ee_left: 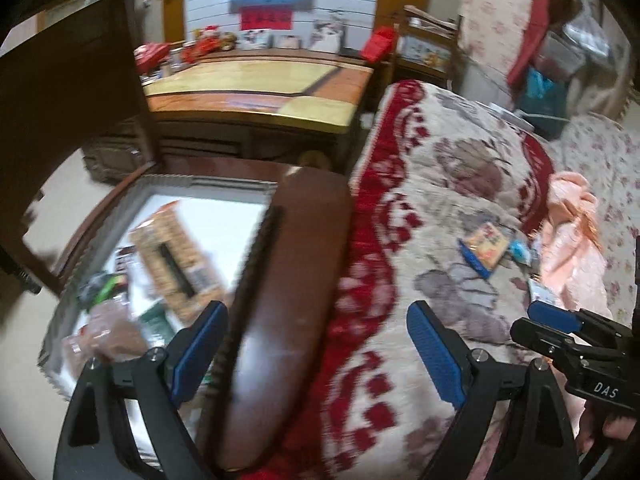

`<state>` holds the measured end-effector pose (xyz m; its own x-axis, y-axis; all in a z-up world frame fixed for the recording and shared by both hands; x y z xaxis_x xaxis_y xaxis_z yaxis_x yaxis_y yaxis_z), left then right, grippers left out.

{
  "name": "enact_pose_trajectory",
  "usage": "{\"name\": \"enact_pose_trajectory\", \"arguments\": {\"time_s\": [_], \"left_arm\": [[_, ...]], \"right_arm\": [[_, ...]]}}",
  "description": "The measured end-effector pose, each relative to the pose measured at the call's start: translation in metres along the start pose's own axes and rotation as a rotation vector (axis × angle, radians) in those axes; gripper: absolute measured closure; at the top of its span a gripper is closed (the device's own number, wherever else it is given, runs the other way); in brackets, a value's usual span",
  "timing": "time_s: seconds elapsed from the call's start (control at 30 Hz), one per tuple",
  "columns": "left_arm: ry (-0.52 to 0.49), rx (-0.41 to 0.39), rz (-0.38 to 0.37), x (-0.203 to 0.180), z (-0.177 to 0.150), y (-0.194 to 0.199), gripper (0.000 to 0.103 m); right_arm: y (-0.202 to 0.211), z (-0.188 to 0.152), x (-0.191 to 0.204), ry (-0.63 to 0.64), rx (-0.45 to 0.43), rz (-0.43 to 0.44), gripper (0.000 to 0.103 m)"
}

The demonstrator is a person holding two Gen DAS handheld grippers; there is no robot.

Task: Organize snacks
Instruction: 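Move both grippers back over the snacks on the blanket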

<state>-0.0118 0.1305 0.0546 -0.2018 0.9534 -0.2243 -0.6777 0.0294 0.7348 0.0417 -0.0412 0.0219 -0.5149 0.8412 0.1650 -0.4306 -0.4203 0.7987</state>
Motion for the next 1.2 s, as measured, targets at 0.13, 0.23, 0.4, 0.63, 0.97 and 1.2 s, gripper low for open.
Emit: {"name": "enact_pose_trajectory", "arguments": {"time_s": [0.13,0.23,0.4,0.63,0.97,1.2], "left_arm": [[-0.032,0.024,-0.039,-0.031,0.000,-0.015,0.011],[-0.062,0.045,-0.059,-0.052,-0.001,-0.026,0.011],[-0.080,0.083,-0.101,-0.080,-0.003,-0.046,0.011],[-0.138,0.125,-0.154,-0.117,0.001,-0.072,0.011],[-0.159,0.194,-0.209,-0.144,0.001,-0.100,0.011],[-0.195,0.238,-0.248,-0.174,-0.003,-0.115,0.011]], "right_arm": [[0.004,-0.006,-0.032,-0.043,-0.003,-0.032,0.045],[0.008,-0.011,-0.056,-0.069,-0.004,-0.059,0.045],[0.015,-0.018,-0.094,-0.113,-0.004,-0.101,0.045],[0.014,-0.024,-0.137,-0.171,0.008,-0.135,0.045],[0.011,-0.018,-0.183,-0.243,0.001,-0.171,0.045],[0.007,0.004,-0.202,-0.170,-0.004,-0.202,0.041]]}}
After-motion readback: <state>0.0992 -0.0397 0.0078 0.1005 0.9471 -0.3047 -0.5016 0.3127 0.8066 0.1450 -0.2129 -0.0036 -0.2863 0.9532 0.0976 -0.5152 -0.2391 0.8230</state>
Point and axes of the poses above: each gripper's, at about its wrist camera, not at the fingertips, and y roughly against the way its jaws point, x to its left, z to its top, the point moved 8 cm from there along -y, roughly the way its jaws point, and after that the axes turned 11 degrees about -z, right-handed, at the moved point
